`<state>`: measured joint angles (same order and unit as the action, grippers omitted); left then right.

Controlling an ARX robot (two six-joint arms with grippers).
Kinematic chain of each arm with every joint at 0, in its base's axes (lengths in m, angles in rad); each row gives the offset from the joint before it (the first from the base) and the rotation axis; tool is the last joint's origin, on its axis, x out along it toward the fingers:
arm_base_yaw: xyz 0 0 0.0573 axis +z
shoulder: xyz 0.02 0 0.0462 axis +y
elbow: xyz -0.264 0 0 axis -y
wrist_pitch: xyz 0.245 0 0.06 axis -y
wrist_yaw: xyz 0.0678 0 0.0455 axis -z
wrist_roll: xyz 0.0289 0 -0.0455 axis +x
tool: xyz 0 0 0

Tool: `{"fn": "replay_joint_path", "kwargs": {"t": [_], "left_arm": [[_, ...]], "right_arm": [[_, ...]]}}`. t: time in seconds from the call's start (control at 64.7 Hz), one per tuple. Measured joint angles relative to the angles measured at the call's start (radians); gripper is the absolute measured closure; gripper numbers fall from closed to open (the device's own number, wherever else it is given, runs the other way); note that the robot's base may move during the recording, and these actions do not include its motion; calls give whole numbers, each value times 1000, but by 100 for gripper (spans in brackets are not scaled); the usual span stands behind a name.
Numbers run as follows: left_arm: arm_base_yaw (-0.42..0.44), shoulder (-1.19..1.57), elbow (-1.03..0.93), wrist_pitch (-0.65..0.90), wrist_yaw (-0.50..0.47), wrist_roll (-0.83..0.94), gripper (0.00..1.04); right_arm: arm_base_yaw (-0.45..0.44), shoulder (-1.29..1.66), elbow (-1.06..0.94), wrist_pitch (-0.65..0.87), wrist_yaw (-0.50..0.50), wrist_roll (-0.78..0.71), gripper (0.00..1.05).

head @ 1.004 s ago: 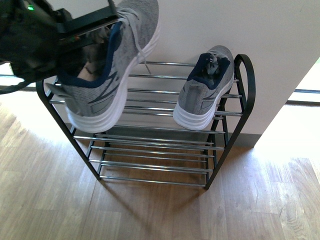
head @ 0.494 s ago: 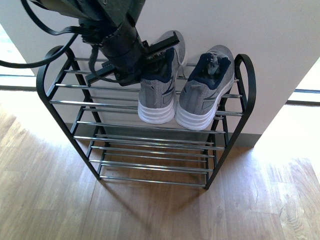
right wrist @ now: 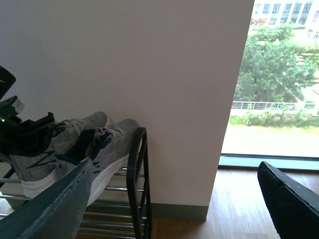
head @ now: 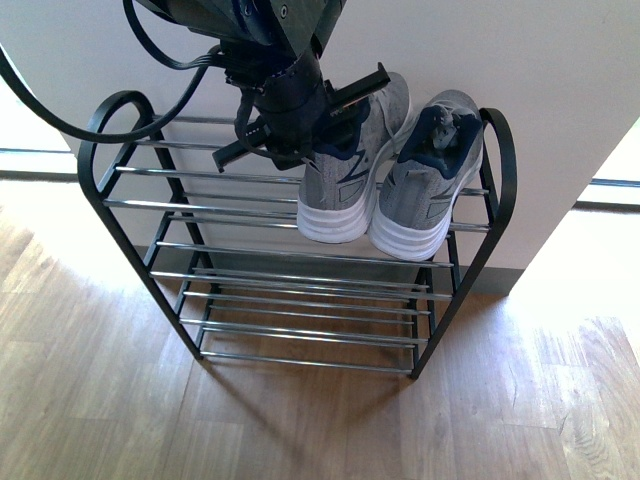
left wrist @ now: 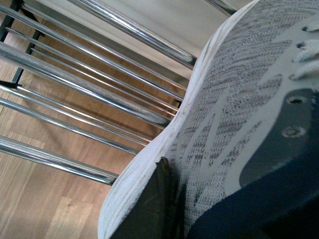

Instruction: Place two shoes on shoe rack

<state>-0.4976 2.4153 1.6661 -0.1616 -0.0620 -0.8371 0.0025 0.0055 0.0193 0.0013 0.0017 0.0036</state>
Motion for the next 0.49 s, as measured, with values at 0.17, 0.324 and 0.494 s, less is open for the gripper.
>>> {"fn": "replay_joint_path", "kwargs": {"t": [0.17,0.324,0.494], "left_arm": [[-13,-124,-135,65,-34,2,57],[-10,-331,-293,111,-132,37,29],[29,-564,-493,138,-234,74,9]], "right_arm": [[0,0,0,0,0,0,9],[0,0,0,0,0,0,9],[0,0,0,0,0,0,9]]}}
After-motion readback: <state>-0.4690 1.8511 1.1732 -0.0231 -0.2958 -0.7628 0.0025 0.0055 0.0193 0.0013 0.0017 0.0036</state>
